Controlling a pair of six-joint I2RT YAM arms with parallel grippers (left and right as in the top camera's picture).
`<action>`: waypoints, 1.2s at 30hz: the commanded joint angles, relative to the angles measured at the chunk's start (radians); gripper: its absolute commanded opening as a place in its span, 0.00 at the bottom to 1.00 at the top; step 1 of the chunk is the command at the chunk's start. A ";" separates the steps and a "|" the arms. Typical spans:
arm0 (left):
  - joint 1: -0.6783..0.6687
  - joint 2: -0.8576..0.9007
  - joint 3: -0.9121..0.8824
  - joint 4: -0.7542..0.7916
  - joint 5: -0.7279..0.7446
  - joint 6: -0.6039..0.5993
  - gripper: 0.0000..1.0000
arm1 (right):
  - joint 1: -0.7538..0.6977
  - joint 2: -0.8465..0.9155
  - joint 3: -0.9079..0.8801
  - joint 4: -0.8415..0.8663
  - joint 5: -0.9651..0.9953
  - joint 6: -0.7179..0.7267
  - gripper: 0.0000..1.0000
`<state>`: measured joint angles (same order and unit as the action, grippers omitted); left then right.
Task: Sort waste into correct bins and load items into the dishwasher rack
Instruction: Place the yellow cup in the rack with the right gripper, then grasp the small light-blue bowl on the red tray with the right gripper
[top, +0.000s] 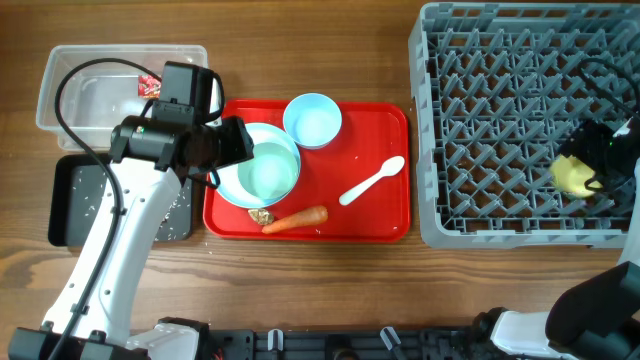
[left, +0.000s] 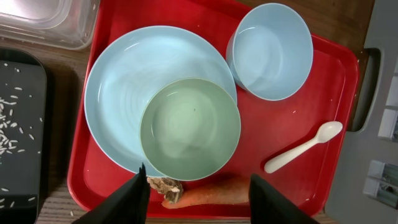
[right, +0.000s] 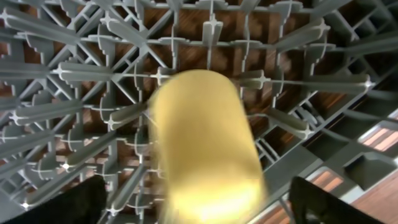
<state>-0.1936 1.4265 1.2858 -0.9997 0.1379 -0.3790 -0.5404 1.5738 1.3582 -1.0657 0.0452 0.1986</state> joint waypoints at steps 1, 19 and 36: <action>0.002 -0.012 0.005 -0.001 -0.016 0.005 0.54 | -0.004 0.014 0.010 0.003 -0.017 0.010 0.99; 0.002 0.037 0.005 0.026 -0.017 0.005 0.62 | 0.315 -0.089 0.010 0.063 -0.616 -0.274 0.89; 0.002 0.036 0.005 -0.068 -0.106 0.005 0.77 | 1.014 0.351 0.010 0.610 -0.088 0.206 0.84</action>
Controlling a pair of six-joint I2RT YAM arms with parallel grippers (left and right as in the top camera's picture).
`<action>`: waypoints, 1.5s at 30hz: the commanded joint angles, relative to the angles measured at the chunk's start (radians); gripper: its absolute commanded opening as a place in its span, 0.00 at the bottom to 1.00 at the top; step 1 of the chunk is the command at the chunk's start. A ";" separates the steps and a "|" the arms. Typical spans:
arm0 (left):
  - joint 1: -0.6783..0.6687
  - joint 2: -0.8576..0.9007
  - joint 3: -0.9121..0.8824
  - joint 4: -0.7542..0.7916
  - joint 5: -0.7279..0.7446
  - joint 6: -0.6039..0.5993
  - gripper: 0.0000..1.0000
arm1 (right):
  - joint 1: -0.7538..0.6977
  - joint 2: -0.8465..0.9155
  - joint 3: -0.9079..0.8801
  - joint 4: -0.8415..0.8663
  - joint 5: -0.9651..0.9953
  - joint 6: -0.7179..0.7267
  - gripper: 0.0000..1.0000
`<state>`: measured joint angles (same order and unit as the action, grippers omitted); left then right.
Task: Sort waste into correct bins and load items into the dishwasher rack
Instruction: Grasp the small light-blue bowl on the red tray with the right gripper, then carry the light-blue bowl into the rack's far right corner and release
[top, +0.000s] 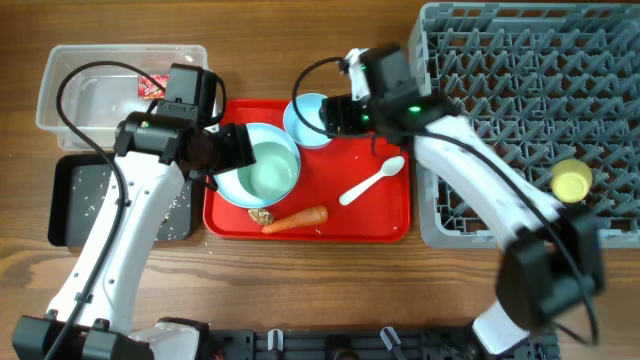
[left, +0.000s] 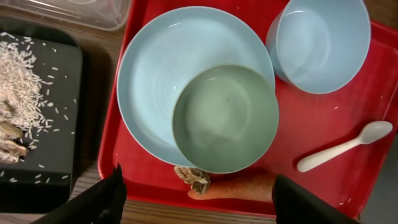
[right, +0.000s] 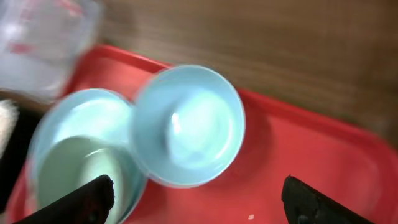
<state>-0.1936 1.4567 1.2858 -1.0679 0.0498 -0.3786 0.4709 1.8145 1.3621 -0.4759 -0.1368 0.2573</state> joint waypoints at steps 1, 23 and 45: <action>0.002 0.006 0.005 0.000 -0.018 0.004 0.77 | 0.003 0.146 0.006 0.031 0.096 0.173 0.83; 0.002 0.006 0.005 0.000 -0.014 0.004 0.77 | -0.099 -0.197 0.006 -0.157 0.492 0.063 0.04; 0.002 0.006 0.005 0.001 -0.014 0.004 0.77 | -0.812 -0.214 0.006 0.240 1.132 -0.435 0.04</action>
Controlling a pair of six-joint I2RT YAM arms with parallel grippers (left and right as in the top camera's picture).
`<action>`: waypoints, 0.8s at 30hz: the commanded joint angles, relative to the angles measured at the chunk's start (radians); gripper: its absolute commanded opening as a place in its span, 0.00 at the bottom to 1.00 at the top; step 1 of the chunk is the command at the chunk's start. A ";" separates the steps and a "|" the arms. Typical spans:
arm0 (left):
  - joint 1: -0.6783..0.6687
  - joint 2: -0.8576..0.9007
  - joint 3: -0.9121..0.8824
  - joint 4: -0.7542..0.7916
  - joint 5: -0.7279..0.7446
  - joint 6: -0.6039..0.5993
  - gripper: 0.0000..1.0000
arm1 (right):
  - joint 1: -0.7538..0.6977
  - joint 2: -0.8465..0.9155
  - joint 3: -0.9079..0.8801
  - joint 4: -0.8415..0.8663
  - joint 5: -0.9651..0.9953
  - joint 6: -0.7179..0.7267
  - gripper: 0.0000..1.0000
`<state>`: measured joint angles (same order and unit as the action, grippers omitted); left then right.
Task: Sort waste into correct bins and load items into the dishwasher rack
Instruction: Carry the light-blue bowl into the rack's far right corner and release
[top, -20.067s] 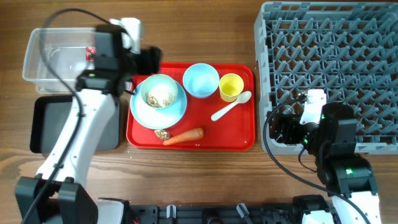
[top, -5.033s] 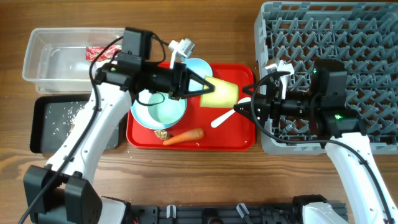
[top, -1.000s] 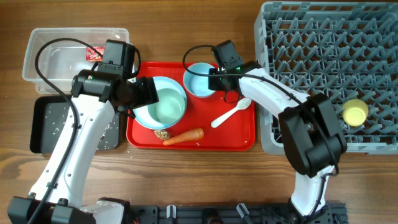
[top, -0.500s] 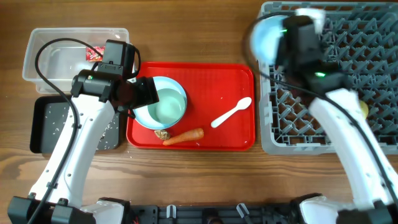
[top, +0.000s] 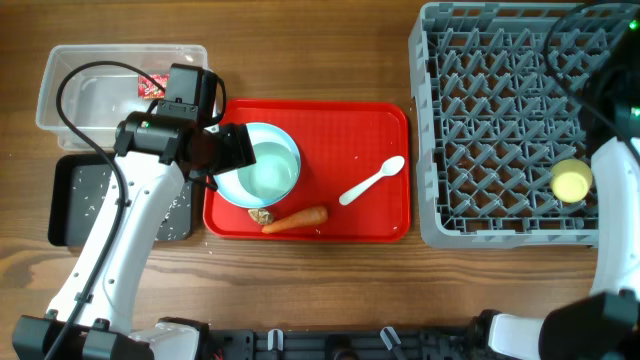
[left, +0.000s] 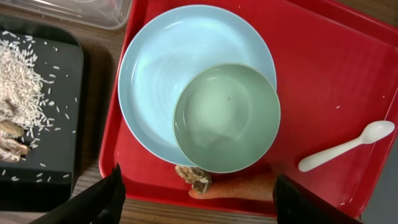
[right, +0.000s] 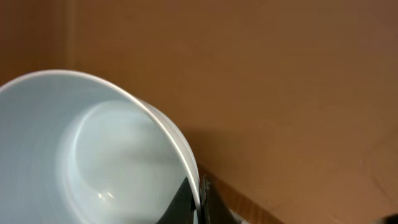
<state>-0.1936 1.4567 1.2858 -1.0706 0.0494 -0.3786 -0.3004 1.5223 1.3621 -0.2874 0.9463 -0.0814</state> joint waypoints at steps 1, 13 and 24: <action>0.002 0.006 0.005 0.003 -0.013 0.004 0.77 | -0.051 0.108 0.006 0.080 0.051 -0.135 0.04; 0.002 0.006 0.005 0.016 -0.006 -0.022 0.80 | -0.137 0.432 0.005 0.311 0.230 -0.426 0.04; 0.002 0.006 0.005 0.023 -0.006 -0.022 0.80 | -0.091 0.449 -0.051 0.259 0.257 -0.251 0.09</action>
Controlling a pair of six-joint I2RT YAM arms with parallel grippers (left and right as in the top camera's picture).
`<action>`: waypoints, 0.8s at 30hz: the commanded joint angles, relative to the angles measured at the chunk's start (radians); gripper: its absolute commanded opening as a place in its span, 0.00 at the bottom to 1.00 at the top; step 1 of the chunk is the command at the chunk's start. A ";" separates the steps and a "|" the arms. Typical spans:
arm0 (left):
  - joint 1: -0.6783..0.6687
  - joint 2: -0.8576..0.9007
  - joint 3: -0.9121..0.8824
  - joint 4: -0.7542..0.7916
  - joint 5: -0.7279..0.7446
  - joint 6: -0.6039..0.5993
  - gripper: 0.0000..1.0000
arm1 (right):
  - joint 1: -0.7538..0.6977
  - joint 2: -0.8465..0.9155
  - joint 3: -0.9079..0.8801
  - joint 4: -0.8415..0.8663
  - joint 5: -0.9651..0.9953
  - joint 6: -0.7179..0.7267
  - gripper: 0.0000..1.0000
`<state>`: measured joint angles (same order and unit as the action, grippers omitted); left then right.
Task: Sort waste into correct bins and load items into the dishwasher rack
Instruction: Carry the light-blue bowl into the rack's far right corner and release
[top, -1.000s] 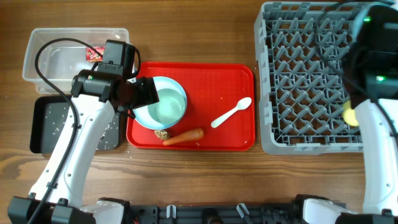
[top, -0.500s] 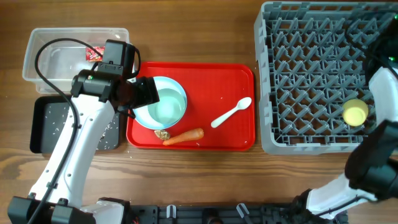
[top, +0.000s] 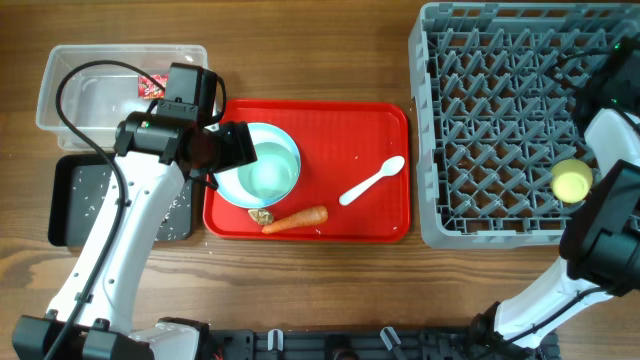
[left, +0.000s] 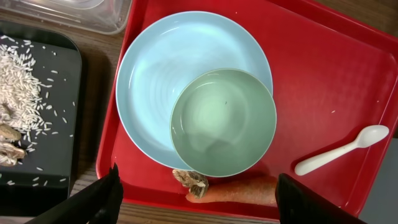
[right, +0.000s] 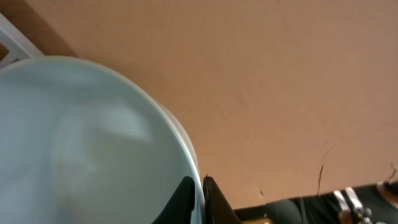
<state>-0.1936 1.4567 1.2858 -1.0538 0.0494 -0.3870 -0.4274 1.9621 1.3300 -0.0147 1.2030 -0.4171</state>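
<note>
The light blue bowl (right: 81, 143) fills the right wrist view, its rim pinched by my shut right gripper (right: 200, 198) against a brown background; overhead, bowl and gripper are out of frame past the right edge. On the red tray (top: 385, 125) a green bowl (left: 222, 121) sits in a light blue plate (left: 155, 74), with a carrot (left: 239, 191), a brown food scrap (left: 189, 178) and a white spoon (left: 341, 149). My left gripper (left: 198, 186) hangs open above the tray's front edge, holding nothing.
The grey dishwasher rack (top: 500, 130) stands at the right with a yellow cup (top: 571, 181) lying in it. A clear bin (top: 90, 100) holding a red wrapper (top: 150, 84) is at the back left. A black tray (top: 75, 200) with rice lies before it.
The blue bowl stays pinched in my right gripper but sits larger and turned in the wrist view. The left arm and everything on the tray are nearly unchanged.
First my right gripper was open over the yellow cup in the rack, with the blue bowl on the tray. Then it hung open above that bowl. Later the bowl was off the tray, held by its rim beyond the rack, where it remains.
</note>
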 joint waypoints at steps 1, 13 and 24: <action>0.002 0.006 0.005 0.006 -0.006 -0.014 0.80 | 0.048 0.009 -0.019 -0.016 -0.003 0.087 0.09; 0.002 0.006 0.005 0.006 -0.006 -0.013 0.82 | 0.205 -0.005 -0.019 -0.021 -0.026 0.085 0.67; 0.002 0.006 0.005 0.005 -0.006 -0.013 0.84 | 0.336 -0.262 -0.019 -0.241 -0.599 0.085 0.76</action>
<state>-0.1936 1.4567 1.2858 -1.0504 0.0494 -0.3908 -0.1551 1.8015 1.3163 -0.1669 0.9771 -0.3412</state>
